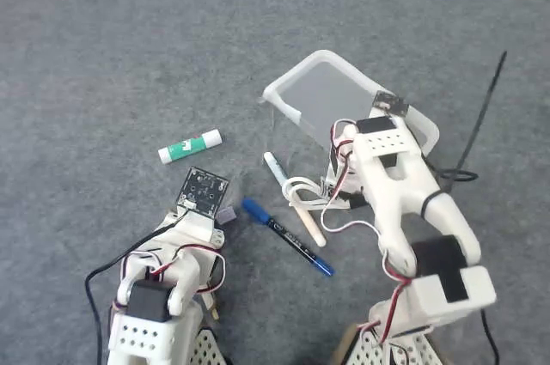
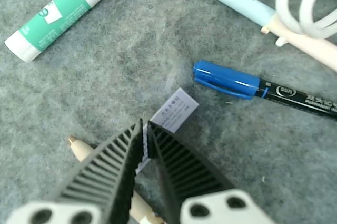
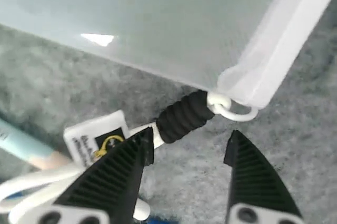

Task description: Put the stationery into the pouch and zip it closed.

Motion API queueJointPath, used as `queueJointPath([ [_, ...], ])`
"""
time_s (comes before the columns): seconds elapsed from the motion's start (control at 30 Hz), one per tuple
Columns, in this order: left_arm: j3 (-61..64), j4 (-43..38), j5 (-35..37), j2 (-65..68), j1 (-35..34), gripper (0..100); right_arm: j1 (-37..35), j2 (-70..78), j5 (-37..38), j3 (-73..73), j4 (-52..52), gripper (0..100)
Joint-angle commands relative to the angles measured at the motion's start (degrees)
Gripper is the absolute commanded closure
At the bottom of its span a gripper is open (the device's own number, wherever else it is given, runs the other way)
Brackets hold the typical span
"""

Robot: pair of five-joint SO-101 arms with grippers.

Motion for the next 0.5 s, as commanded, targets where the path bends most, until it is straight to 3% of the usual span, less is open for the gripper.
queueJointPath([
  [0.0, -0.84, 0.26, 0.00, -0.88, -0.09, 99, 1.01, 1.54, -1.14, -3.60, -0.75, 77.8],
  [0.3, -0.84, 0.26, 0.00, -0.88, -0.09, 99, 4.70, 9.01, -1.41, -9.49, -0.22, 78.0],
  [0.47, -0.84, 0.26, 0.00, -0.88, -0.09, 99, 4.70, 10.59, -1.05, -9.58, -0.22, 91.0],
])
